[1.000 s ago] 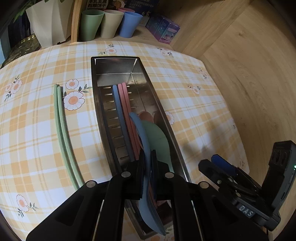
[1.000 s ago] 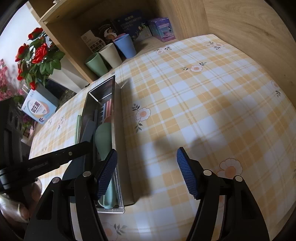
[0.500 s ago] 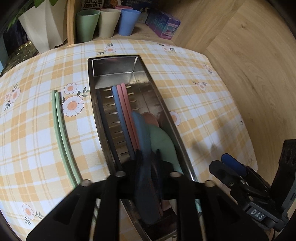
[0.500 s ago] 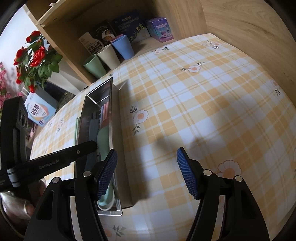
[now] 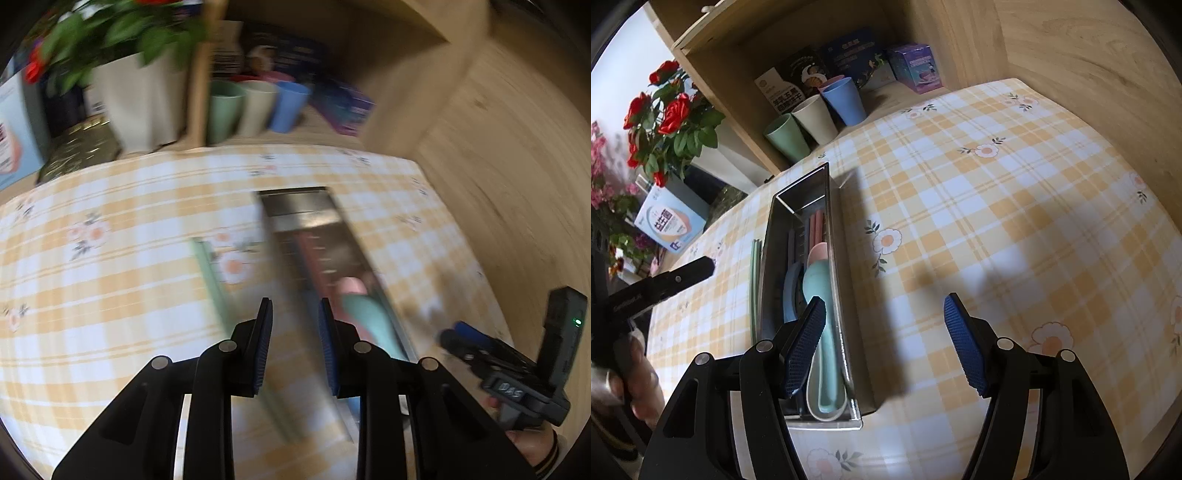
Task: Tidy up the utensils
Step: 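Lower the blue spoon into the steel tray and open the left tool, then grasp one green chopstick from the table with the left tool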
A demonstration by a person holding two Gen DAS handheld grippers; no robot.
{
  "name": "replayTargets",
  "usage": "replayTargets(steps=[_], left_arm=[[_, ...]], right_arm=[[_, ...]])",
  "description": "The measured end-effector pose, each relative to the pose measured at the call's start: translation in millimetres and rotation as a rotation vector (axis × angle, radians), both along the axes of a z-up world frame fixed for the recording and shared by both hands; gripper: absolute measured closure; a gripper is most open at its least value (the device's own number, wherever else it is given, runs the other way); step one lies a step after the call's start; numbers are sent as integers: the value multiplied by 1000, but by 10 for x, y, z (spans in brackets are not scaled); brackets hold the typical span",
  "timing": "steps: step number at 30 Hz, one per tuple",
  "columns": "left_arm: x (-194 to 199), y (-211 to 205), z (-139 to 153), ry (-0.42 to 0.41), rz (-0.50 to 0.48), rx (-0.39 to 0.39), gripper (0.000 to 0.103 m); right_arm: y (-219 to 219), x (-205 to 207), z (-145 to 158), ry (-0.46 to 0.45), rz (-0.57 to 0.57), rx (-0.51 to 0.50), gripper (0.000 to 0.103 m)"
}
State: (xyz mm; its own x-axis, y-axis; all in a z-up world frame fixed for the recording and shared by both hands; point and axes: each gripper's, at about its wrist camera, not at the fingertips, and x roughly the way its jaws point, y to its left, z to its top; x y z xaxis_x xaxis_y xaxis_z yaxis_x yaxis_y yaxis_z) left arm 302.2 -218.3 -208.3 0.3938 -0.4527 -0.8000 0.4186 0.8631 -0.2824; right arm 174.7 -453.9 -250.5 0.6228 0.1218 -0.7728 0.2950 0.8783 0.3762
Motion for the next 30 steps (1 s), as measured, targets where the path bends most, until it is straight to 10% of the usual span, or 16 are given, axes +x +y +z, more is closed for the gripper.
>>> replayTargets(steps=[30], left_arm=[[157, 73, -741, 26, 89, 180, 85]], right_arm=[[-53, 51, -80, 25, -32, -6, 38]])
